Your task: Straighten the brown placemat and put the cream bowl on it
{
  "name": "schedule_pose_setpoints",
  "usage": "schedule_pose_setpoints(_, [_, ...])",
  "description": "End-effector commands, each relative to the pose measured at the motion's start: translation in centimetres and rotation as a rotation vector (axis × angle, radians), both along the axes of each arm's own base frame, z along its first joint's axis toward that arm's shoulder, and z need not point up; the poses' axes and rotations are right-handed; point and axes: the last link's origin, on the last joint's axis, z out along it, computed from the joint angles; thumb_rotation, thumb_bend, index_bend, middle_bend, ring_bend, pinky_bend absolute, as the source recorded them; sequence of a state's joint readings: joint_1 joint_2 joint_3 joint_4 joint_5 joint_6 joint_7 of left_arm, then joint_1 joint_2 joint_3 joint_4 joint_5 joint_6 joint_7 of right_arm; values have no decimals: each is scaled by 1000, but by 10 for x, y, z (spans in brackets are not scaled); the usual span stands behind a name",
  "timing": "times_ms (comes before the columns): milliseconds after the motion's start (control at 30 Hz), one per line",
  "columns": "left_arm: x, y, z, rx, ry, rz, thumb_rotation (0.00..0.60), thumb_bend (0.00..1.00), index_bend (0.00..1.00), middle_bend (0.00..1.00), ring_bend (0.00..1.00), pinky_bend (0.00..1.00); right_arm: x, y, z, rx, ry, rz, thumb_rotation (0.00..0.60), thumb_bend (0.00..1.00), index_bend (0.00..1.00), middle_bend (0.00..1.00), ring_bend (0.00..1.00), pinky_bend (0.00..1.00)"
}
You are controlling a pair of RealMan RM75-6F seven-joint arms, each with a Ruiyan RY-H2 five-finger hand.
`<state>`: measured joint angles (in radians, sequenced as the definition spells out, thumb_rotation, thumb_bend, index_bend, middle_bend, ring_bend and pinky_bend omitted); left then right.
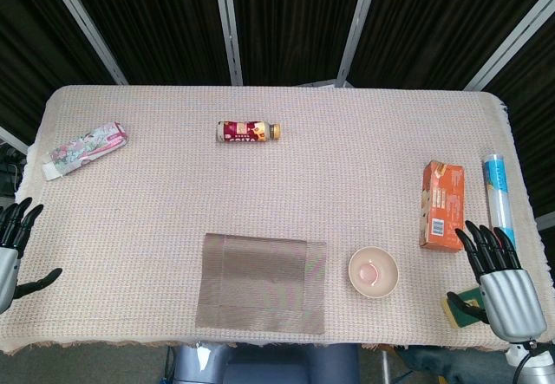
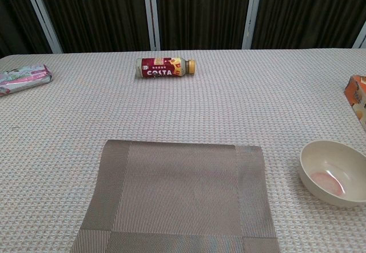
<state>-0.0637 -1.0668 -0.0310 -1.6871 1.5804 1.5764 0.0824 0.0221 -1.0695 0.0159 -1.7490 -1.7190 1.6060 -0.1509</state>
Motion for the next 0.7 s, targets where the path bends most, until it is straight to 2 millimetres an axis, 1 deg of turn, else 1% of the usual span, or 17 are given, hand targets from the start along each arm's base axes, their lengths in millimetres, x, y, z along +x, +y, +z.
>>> schedule_pose_setpoints(33, [0,0,0,0,-1,2,600,0,0,0,0,0,0,0,0,0,0,-1,600,0,13,0,0,0])
schedule_pose_setpoints(200, [-2,0,0,0,3,11,600,0,0,0,0,0,0,0,-2,12,2,-4,600,0,18,0,0,0])
schedule_pose_setpoints(367, [0,2,2,9,0,12,600,0,0,0,0,0,-3,-1,-20,105,45,-18,600,0,44,0,0,0])
schedule_pose_setpoints(467, [1,5,3,21,7,13,600,0,0,0,0,0,-10,-2,-48,263,106,-20,600,0,75,0,0,0])
schedule_pose_setpoints(533, [0,5,4,24,13,19,600,0,0,0,0,0,-13,-2,-62,345,123,-17,600,0,103,0,0,0])
schedule_pose_setpoints(633, [-1,8,5,37,16,30,600,0,0,0,0,0,-17,-1,-81,452,164,0,600,0,143,0,0,0])
schedule_pose_setpoints(700, [-2,8,6,41,18,37,600,0,0,0,0,0,-19,-3,-89,474,197,15,600,0,158,0,0,0])
